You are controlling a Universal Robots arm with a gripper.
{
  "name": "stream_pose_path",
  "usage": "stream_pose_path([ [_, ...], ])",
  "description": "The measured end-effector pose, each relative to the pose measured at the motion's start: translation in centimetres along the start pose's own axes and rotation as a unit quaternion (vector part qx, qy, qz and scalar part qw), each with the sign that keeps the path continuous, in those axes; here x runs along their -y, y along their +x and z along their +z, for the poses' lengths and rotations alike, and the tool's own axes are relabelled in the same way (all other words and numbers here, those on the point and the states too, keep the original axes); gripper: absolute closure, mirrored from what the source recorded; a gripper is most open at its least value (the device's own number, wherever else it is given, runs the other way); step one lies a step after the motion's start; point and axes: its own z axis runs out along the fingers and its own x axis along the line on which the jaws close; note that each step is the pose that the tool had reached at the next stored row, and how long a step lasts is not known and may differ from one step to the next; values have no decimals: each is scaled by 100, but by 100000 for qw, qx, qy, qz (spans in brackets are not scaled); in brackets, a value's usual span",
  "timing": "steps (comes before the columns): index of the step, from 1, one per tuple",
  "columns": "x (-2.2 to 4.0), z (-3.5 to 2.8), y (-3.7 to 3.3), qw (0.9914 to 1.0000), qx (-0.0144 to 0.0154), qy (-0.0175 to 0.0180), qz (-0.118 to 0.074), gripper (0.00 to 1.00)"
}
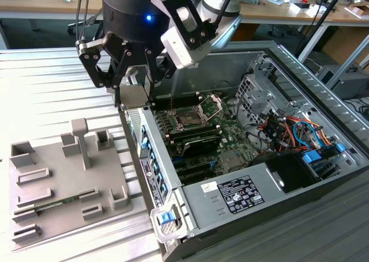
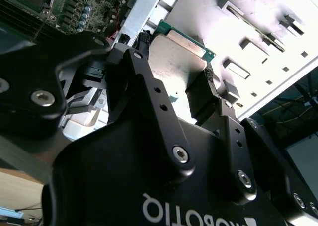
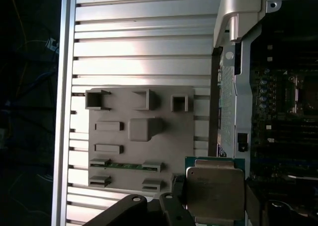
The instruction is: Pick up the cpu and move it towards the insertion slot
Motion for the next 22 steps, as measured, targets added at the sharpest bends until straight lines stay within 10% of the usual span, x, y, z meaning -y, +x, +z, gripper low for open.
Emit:
stream_pose_path([
  [22,10,-1,-192,100000,-2,3,-2,45],
])
